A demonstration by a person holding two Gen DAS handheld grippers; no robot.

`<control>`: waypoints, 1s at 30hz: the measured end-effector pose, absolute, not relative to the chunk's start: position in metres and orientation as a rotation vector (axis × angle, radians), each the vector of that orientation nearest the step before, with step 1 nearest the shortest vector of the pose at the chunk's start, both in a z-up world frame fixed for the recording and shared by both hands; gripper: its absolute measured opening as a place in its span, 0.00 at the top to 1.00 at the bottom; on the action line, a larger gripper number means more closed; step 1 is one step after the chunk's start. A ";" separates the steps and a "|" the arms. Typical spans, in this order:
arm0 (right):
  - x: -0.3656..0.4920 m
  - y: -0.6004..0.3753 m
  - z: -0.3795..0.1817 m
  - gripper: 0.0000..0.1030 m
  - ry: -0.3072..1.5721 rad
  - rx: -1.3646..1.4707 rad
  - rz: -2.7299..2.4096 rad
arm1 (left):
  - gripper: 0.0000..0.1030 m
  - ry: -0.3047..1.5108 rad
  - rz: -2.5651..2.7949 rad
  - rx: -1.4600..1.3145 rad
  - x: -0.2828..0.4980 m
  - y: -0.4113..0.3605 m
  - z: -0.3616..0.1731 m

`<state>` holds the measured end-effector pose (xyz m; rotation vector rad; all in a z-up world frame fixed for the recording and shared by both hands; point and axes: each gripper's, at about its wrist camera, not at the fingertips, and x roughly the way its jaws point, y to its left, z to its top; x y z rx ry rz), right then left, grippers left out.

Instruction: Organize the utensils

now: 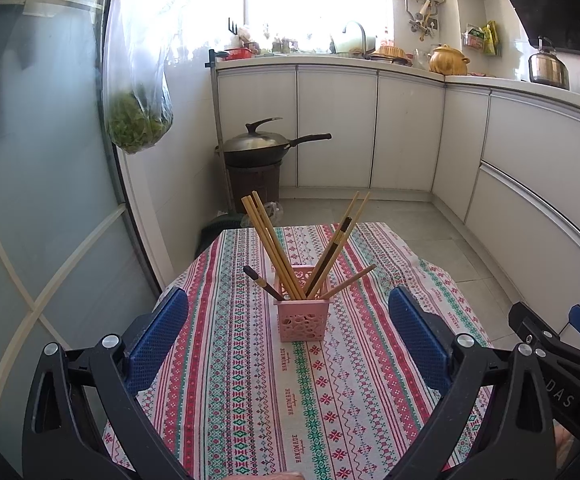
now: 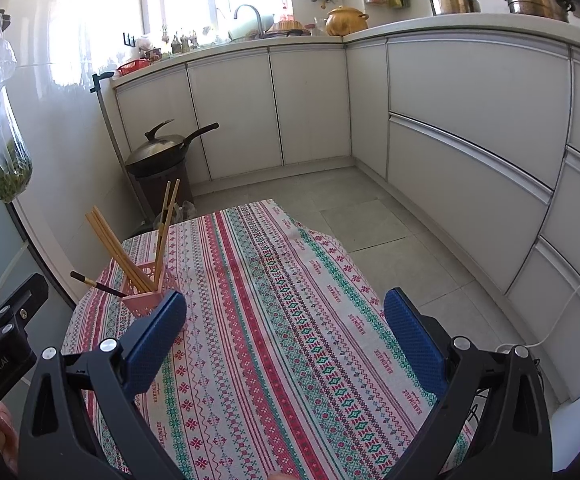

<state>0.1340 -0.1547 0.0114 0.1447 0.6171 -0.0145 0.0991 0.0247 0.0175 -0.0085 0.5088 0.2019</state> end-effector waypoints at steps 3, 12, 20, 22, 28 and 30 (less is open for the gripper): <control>0.134 -0.155 0.012 0.06 0.616 0.144 -0.015 | 0.07 0.511 0.201 -0.009 0.099 0.025 0.016; 0.134 -0.153 0.008 0.06 0.626 0.143 -0.012 | 0.07 0.519 0.202 -0.010 0.099 0.025 0.013; 0.135 -0.154 0.009 0.06 0.634 0.145 -0.010 | 0.07 0.513 0.193 0.002 0.098 0.022 0.013; 0.136 -0.155 0.008 0.06 0.639 0.148 -0.009 | 0.09 0.508 0.195 0.028 0.098 0.018 0.012; 0.137 -0.157 0.007 0.06 0.650 0.153 -0.007 | 0.11 0.494 0.199 0.053 0.097 0.013 0.013; 0.137 -0.158 0.008 0.06 0.649 0.154 -0.007 | 0.10 0.506 0.192 0.059 0.098 0.012 0.012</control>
